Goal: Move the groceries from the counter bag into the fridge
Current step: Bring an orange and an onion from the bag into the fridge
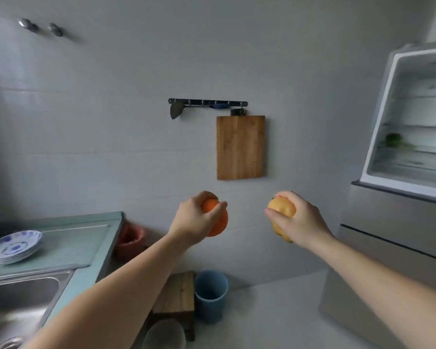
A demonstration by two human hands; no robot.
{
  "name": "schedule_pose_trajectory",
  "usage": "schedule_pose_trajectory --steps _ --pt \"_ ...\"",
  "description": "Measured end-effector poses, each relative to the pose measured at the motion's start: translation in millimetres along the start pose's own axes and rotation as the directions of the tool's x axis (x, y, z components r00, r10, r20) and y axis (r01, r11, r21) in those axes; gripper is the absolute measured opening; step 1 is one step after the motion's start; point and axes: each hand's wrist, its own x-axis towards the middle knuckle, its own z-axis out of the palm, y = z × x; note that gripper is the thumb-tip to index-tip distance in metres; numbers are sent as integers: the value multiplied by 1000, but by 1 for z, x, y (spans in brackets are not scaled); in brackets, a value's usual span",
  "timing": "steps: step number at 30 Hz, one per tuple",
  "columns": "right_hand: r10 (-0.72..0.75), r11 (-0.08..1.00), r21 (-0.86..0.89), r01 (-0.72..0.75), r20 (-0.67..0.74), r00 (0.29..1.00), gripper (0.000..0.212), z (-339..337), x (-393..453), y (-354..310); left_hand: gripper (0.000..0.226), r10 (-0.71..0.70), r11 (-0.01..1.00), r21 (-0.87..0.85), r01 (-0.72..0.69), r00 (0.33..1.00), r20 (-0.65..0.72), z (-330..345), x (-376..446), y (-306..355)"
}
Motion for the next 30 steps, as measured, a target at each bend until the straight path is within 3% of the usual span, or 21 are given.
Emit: schedule_pose_trajectory --steps 7,15,24,30 --pt "100 992 92 -87 -149 984 29 -69 18 65 25 70 997 -48 -65 991 117 94 27 53" --pt "166 986 38 -162 -287 943 31 -136 41 99 24 168 980 -144 -137 959 227 166 74 86" --pt "179 979 -7 -202 -437 882 32 -140 87 96 21 313 907 -374 -193 903 294 205 150 91" --pt "181 974 -32 -225 -488 854 38 -119 118 81 21 359 883 -420 -208 876 321 210 205 80"
